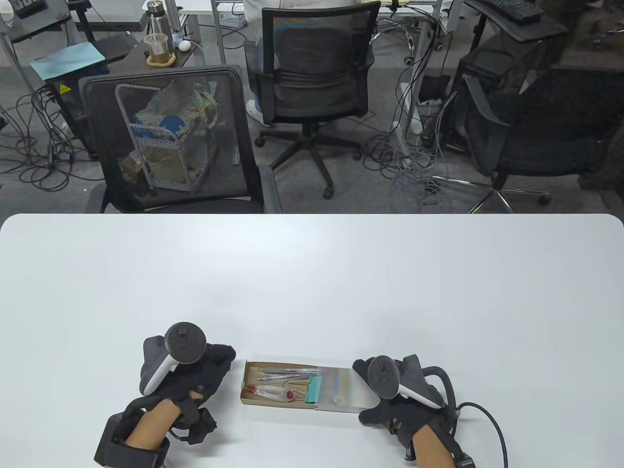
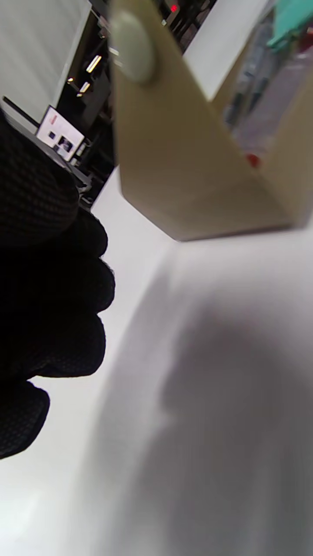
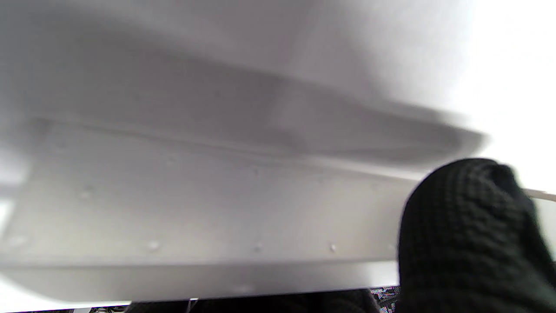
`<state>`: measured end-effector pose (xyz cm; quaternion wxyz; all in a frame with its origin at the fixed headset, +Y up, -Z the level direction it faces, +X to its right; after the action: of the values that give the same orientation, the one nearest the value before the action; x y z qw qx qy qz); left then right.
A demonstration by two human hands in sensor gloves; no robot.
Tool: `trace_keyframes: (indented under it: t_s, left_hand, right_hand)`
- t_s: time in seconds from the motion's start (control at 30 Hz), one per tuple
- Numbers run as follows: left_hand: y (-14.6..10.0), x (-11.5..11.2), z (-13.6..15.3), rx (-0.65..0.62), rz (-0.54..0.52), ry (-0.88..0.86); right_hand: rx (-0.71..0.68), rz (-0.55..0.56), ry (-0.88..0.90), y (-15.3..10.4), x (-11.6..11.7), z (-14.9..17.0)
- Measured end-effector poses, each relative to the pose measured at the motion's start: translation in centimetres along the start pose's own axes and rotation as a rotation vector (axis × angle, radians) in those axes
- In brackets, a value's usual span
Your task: Pack snap-button pull-out pencil case
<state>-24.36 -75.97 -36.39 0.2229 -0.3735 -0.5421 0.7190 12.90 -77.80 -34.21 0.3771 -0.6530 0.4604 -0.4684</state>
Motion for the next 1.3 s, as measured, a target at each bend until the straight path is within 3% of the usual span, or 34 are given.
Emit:
trace_keyframes:
  t_s: [0.1, 0.23, 0.57, 1.3]
  left_hand:
    - [0.8, -2.1, 1.2, -0.003, 0.094, -0.003]
    - [1.0, -3.1, 1.0, -0.036, 0.112, 0.008]
    - [1.5, -3.5, 1.0, -0.036, 0.088, 0.033]
    - [1.8, -3.8, 0.6, -0.027, 0.06, 0.057]
  right_hand:
    - [0.001, 0.002, -0.006, 0.0, 0.0, 0.0]
    - [0.007, 0.005, -0.014, 0.0, -0.1, -0.1]
    - [-0.002, 0.023, -0.012, 0.5, -0.2, -1.0]
    - [-0.004, 0.022, -0.013, 4.1, -1.6, -9.6]
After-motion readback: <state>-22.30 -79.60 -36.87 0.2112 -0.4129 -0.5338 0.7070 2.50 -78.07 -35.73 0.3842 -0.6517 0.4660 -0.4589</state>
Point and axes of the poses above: the tracker on the back of each hand, its own z axis roughly to the little-finger side, its own y axis roughly from the wrist to the fingertips, x = y × z, the point moved 5 cm from there along y, roughly from the wrist to the fingertips, and after that the axes turned 10 degrees about -y, right-handed, at the moved point
